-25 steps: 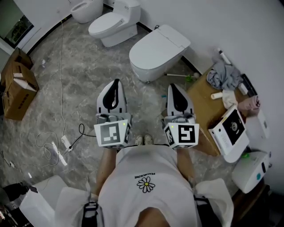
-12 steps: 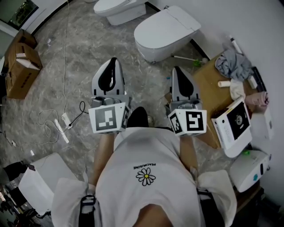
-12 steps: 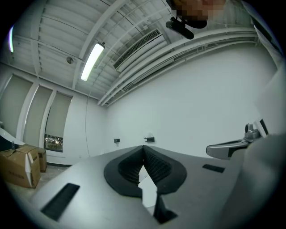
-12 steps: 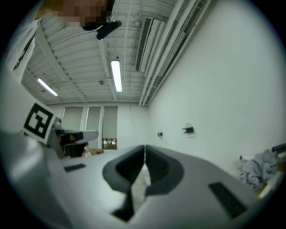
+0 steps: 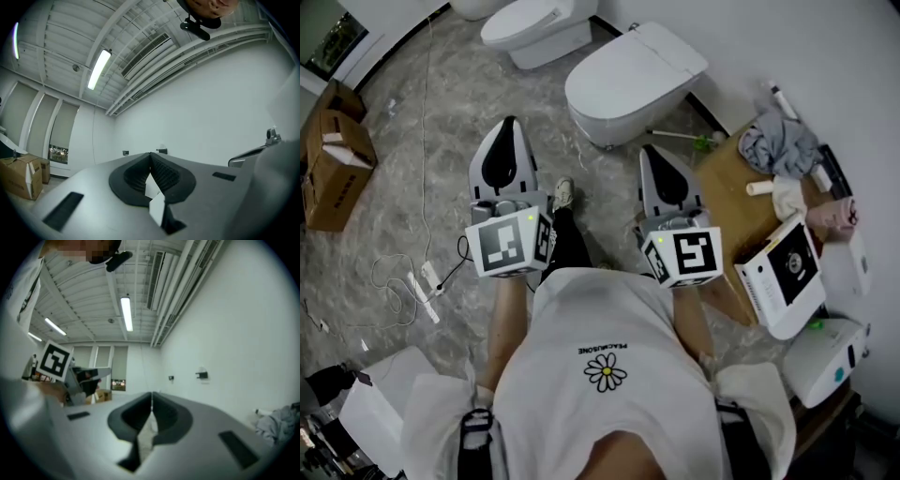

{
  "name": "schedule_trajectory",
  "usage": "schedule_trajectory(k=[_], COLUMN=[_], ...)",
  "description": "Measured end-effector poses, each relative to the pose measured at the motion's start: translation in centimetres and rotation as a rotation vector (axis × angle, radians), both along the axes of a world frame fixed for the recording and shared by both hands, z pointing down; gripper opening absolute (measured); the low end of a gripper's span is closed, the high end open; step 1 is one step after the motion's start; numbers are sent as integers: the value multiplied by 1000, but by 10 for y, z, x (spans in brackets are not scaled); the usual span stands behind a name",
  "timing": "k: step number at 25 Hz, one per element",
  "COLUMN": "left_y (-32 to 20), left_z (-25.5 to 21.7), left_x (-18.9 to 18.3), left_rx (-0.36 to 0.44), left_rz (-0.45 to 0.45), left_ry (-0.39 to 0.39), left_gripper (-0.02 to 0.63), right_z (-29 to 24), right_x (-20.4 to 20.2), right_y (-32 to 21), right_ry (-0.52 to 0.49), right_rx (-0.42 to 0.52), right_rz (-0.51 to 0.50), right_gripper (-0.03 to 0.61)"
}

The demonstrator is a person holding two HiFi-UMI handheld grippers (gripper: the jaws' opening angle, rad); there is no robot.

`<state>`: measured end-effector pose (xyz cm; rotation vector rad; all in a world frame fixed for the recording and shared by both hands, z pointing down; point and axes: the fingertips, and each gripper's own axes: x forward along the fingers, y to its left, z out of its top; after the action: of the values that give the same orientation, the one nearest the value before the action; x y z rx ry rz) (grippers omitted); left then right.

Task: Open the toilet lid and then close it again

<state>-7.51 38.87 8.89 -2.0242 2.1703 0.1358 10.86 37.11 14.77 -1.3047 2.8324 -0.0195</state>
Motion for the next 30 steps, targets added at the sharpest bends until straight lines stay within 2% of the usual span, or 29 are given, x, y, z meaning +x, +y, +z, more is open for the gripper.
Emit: schedule_trajectory(k=[5,12,17,24,30], left_y=[-53,-137,-208,-291,-328], left_z=[4,6,13,-3,10], left_x=[-6,-37,-64,-83,-92], left_rx=[11,35,10,-6,-56], left_rz=[65,146,225,352,407], left_ry=[-2,27,50,16,33], left_gripper=[21,21,21,21,23], right_z=[10,9,5,-22,-26], right_x=[-4,-27,-54,-98,-130], right_y=[-40,-107,-163,-252,-288], right_ry=[24,27,30,13,34], right_rx=[-4,-1,-24,7,7], right_rz=[68,155,227,336,313], right_gripper=[31,32,32,32,32])
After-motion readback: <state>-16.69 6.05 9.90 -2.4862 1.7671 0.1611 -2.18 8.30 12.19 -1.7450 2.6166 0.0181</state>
